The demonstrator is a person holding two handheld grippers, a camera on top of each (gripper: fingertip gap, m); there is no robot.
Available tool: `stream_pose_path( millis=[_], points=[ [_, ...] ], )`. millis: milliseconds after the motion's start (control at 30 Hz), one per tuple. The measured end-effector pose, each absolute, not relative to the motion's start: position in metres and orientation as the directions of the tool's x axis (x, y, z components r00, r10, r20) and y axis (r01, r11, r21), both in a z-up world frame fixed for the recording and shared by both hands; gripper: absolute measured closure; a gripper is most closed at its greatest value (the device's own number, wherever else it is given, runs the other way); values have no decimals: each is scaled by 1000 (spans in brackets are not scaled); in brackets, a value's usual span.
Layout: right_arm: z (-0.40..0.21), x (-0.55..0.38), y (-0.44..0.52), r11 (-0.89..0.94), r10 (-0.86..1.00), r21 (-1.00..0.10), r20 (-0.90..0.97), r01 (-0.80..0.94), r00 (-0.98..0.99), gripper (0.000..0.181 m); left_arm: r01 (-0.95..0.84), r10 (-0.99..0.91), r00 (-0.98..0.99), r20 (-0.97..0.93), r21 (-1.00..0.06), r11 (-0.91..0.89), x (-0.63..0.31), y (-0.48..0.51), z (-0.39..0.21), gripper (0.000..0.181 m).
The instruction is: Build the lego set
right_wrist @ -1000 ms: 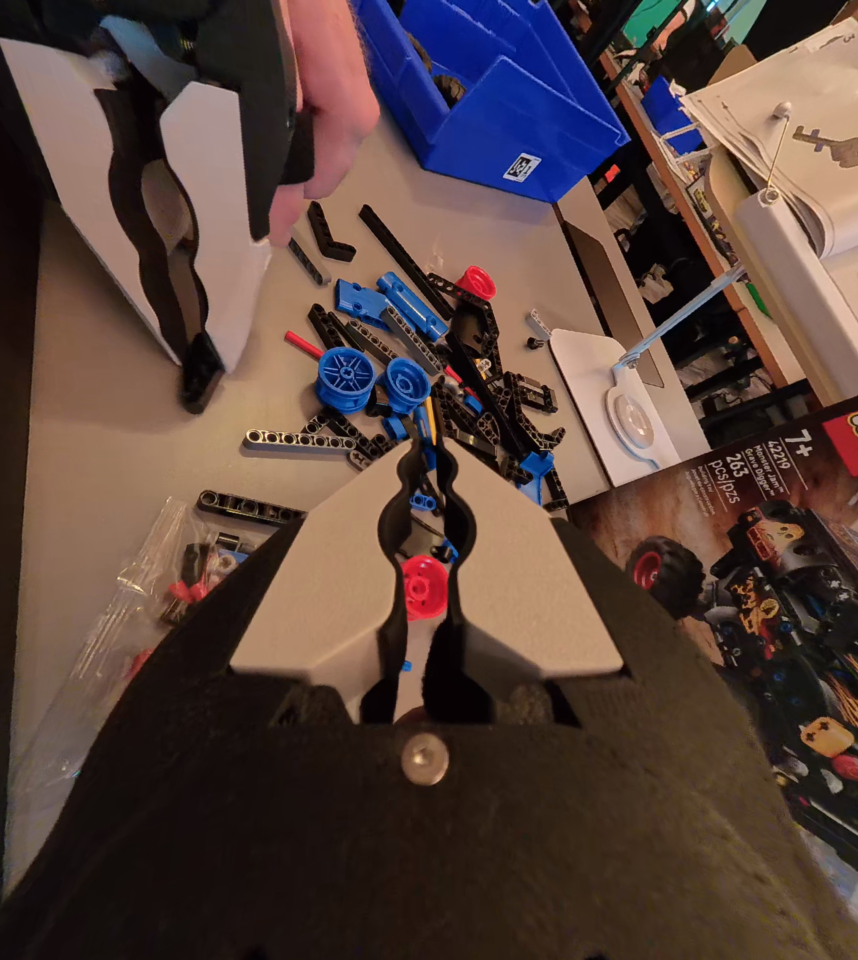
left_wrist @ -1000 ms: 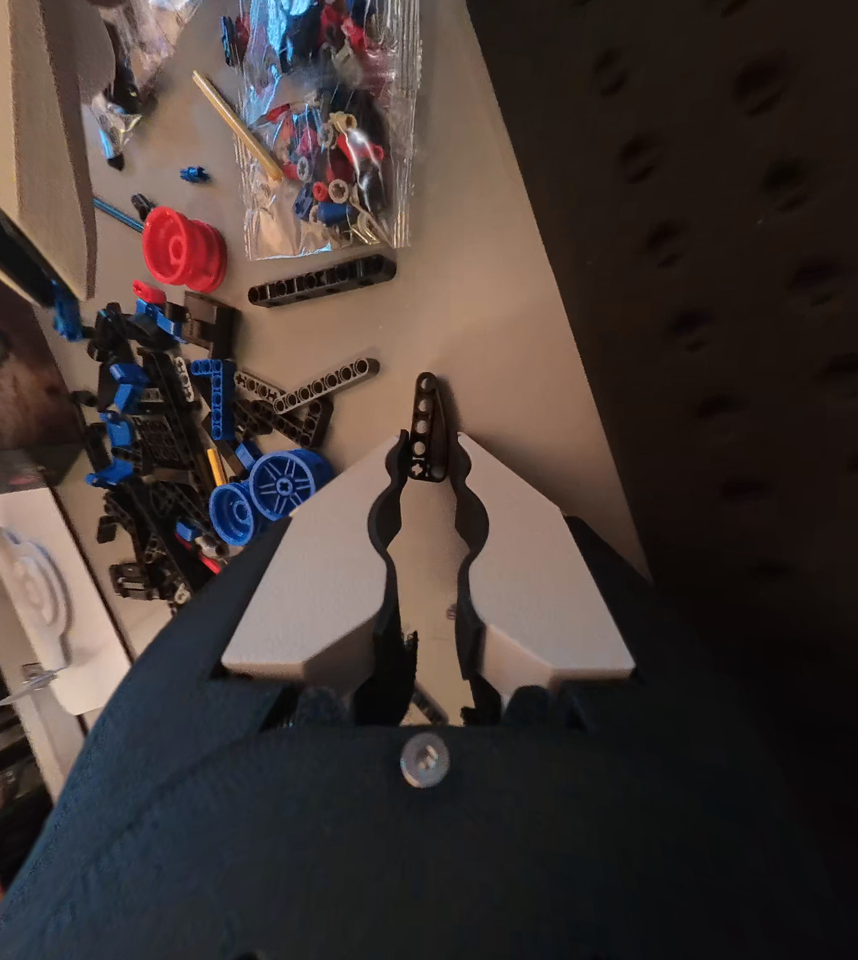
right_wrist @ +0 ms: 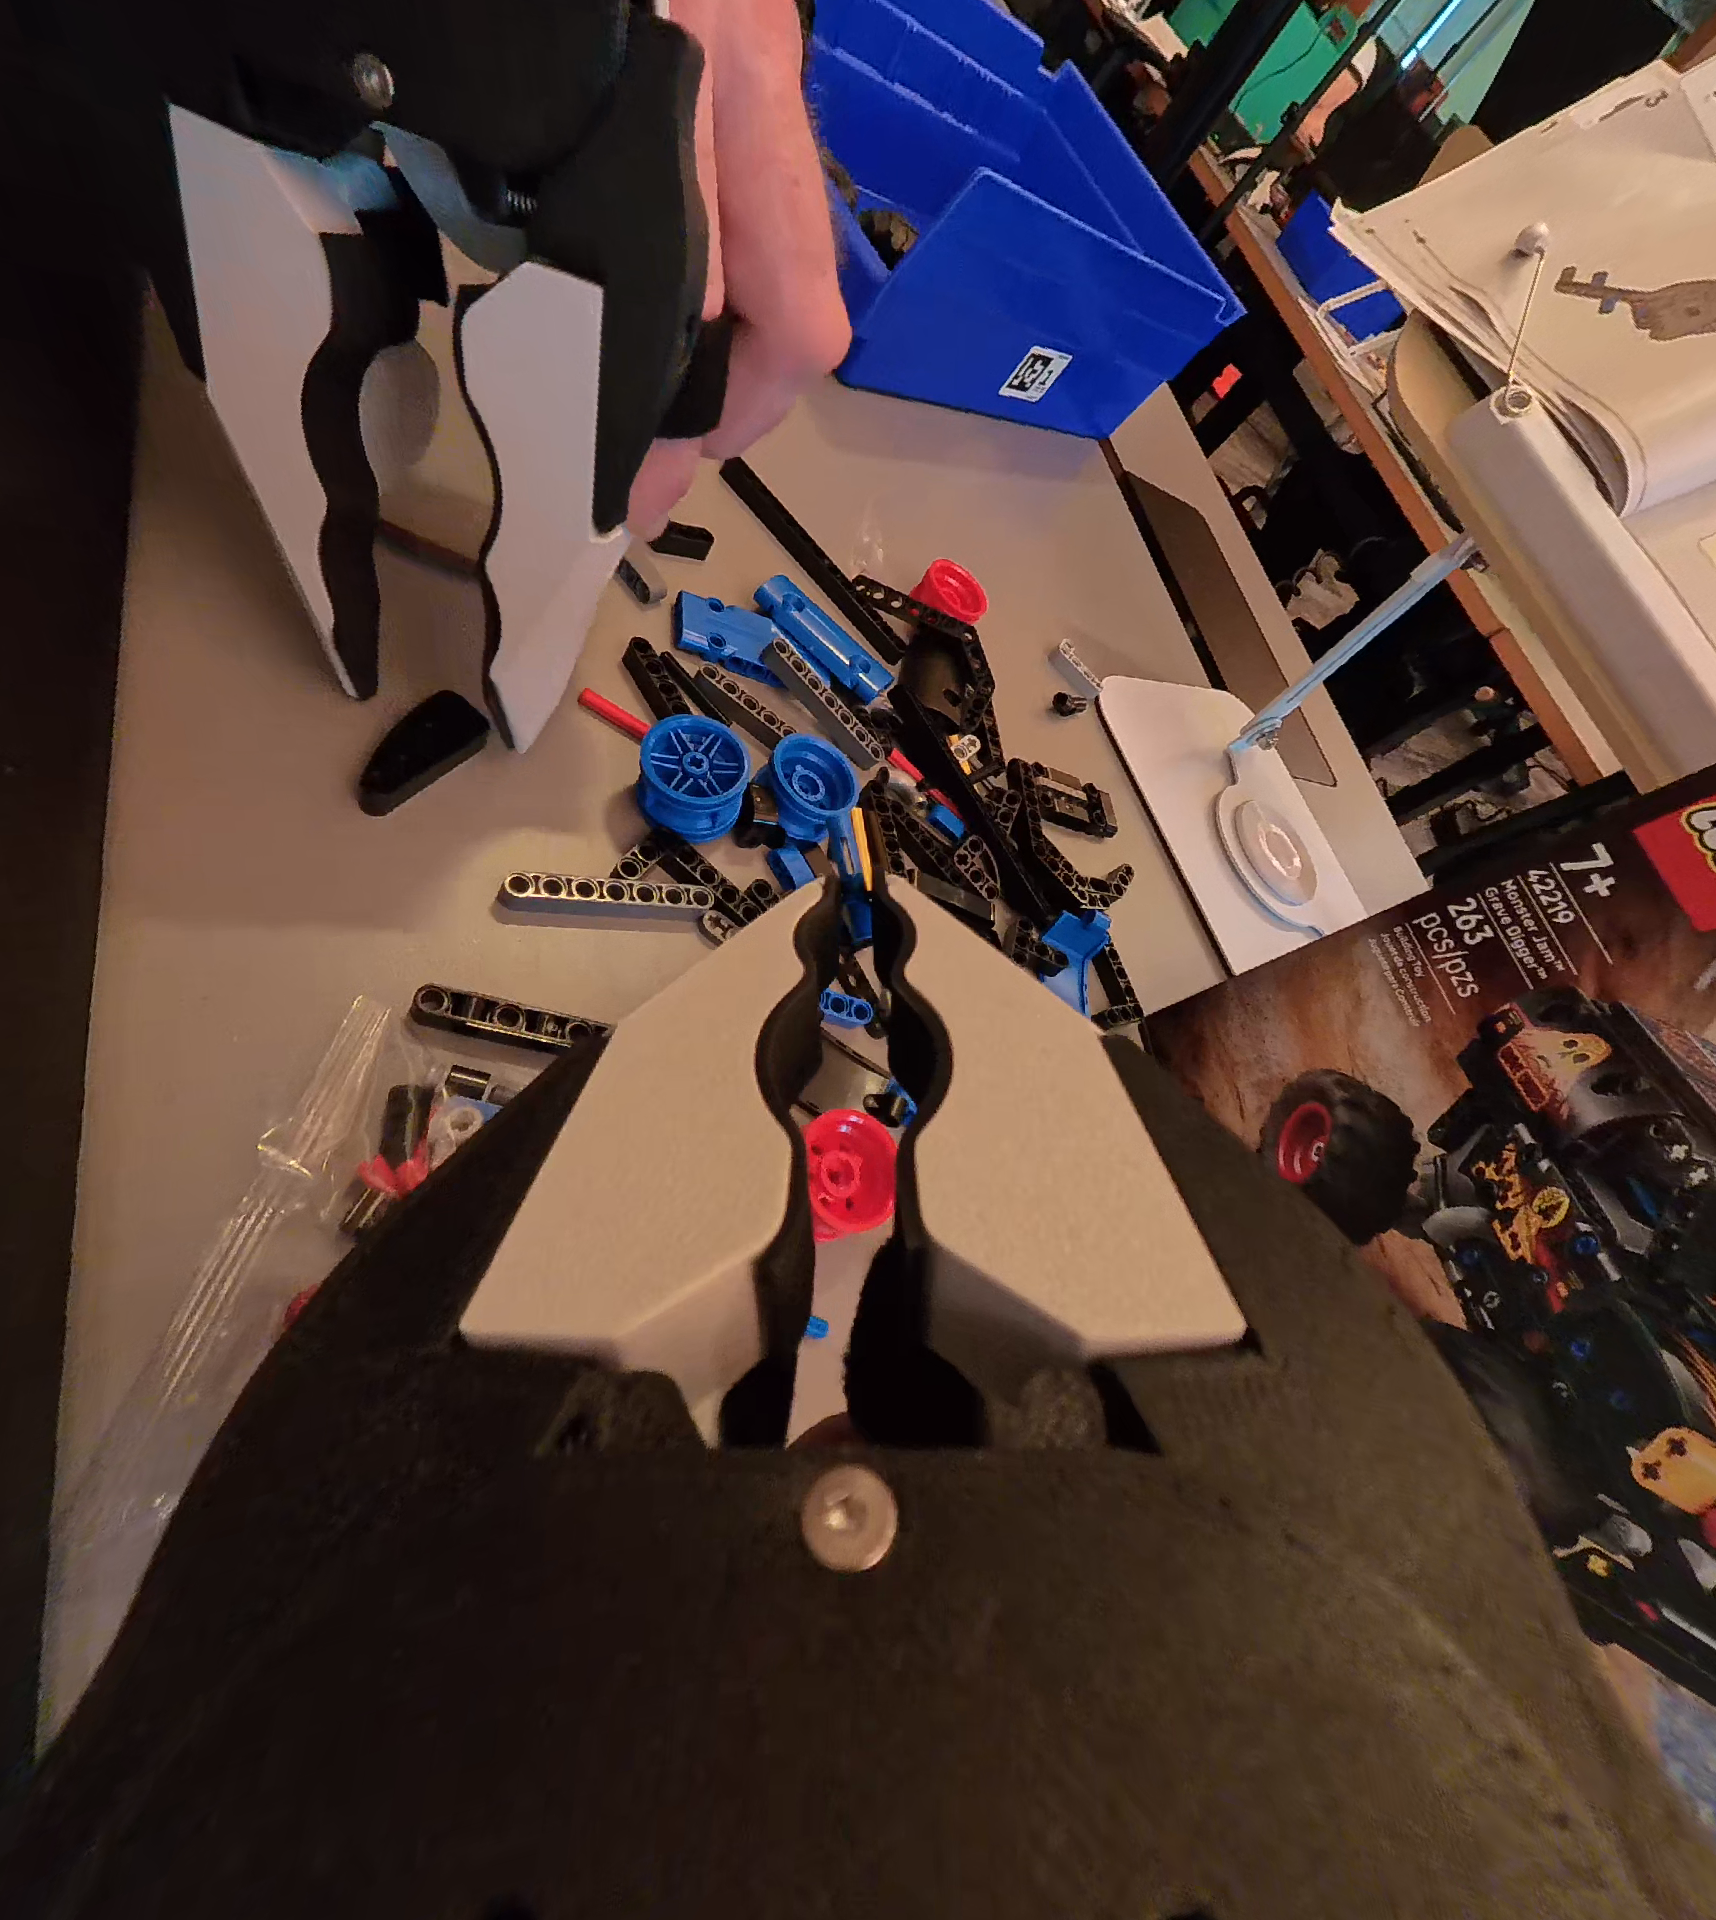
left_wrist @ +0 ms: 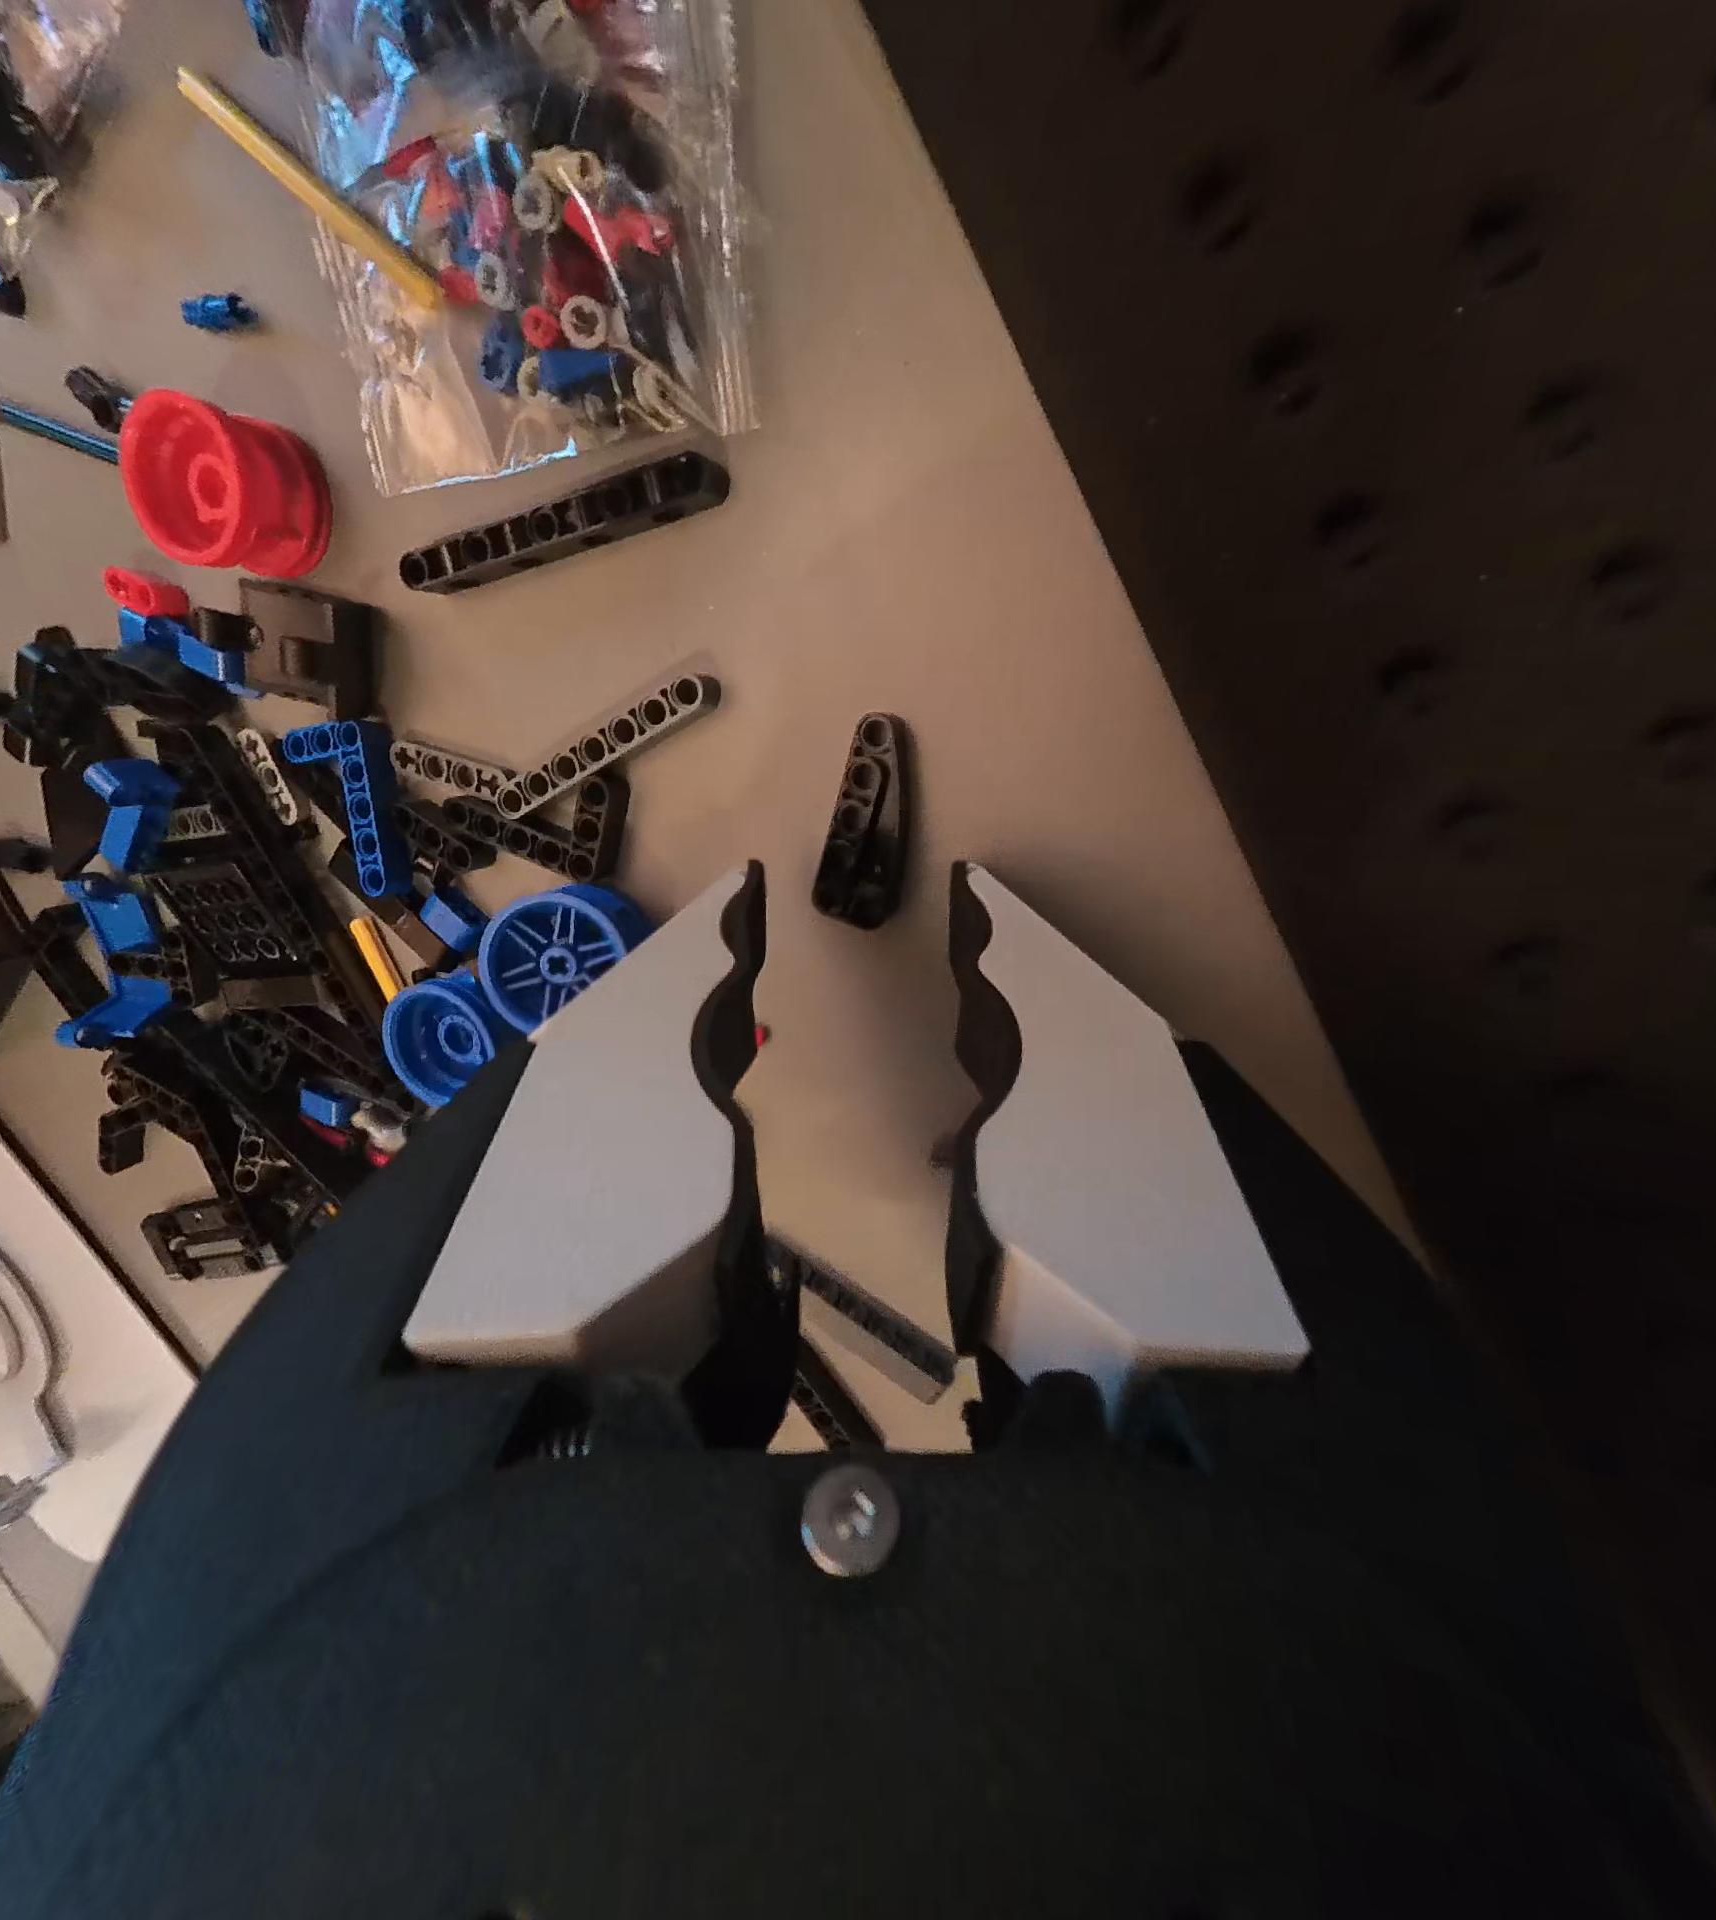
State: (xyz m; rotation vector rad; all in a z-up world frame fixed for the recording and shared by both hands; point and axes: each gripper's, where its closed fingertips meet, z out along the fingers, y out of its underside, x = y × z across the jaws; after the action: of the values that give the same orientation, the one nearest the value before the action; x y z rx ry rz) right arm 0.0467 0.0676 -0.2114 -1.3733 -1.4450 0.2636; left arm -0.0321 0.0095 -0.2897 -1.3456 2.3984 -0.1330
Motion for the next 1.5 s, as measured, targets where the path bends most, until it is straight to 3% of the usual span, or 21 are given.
stream_pose_path(
  millis=[167, 300, 433, 500, 600, 733, 867, 1100, 1333, 1500],
  points=[
    [-210, 47, 67, 313, 819, -756, 521, 575, 240, 178, -795, -834, -470, -289, -272, 542, -32, 10, -294, 166],
    [-210, 47, 67, 313, 818, -755, 523, 576, 241, 178, -813, -847, -469, -251, -253, 525, -36, 10, -293, 167],
    [-210, 47, 67, 314, 819, -756, 521, 574, 239, 178, -857, -890, -451, -67, -247, 453, -52, -5, -286, 167],
    [-210, 46, 66, 316, 821, -756, 520, 574, 233, 178, -891, -903, -412, 118, -257, 374, -59, -22, -278, 167],
    [-209, 45, 64, 321, 822, -754, 523, 573, 227, 178, -917, -901, -380, 208, -215, 337, -59, -15, -281, 167],
    [-207, 48, 64, 319, 821, -761, 520, 565, 237, 178, -923, -924, -361, 125, -188, 336, -45, 10, -293, 141],
    [-203, 49, 64, 320, 822, -770, 516, 552, 242, 178, -911, -938, -348, -3, -237, 338, -41, 20, -286, 137],
    [-199, 48, 60, 332, 825, -776, 514, 536, 233, 178, -852, -871, -393, -294, -239, 465, -52, 14, -287, 156],
    [-201, 48, 61, 331, 819, -768, 523, 548, 239, 178, -832, -830, -397, -392, -227, 506, -48, 21, -293, 171],
    [-202, 49, 63, 327, 817, -766, 523, 553, 241, 178, -831, -838, -411, -360, -229, 506, -46, 19, -291, 181]
  ],
)
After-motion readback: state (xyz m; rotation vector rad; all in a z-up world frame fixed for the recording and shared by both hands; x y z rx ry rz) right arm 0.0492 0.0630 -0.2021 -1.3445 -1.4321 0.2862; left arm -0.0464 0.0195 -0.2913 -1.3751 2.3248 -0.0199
